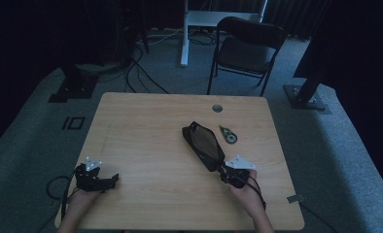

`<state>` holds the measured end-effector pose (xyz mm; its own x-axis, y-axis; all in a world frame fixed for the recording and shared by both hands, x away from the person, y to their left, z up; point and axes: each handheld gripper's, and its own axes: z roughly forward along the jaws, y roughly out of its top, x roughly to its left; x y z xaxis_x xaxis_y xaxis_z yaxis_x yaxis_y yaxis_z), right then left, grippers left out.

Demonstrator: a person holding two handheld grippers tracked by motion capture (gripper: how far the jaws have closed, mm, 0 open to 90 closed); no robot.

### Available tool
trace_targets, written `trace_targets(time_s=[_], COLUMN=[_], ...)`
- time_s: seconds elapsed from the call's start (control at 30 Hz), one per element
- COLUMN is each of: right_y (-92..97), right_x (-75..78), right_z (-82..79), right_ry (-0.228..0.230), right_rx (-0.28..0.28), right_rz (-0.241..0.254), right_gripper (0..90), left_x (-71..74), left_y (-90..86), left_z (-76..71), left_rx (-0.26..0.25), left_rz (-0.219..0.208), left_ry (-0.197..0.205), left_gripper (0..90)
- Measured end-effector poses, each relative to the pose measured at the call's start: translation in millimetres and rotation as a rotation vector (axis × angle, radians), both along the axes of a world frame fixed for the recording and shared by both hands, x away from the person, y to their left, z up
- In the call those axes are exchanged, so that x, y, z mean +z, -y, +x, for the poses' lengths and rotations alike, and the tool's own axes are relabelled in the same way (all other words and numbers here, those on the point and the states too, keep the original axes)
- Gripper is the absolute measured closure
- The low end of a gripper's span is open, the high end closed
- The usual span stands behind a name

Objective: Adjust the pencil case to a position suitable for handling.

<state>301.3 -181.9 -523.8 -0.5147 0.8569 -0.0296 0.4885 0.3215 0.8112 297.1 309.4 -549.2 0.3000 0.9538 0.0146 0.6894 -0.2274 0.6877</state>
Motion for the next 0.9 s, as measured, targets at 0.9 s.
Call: trace_targets(time_s=[0.9], right_y=[19.3], right_x=[-1.1], right_z=[-38.5], right_ry=[-0.01], right_rx=[-0.027], right_rz=[0.009], right_gripper=[72.7], left_x=[0.0], left_y=[0.0], left_z=[0.0], left_rx=[0.0], left_rz=[0.0], left_ry=[0.0], left_gripper=[0.2])
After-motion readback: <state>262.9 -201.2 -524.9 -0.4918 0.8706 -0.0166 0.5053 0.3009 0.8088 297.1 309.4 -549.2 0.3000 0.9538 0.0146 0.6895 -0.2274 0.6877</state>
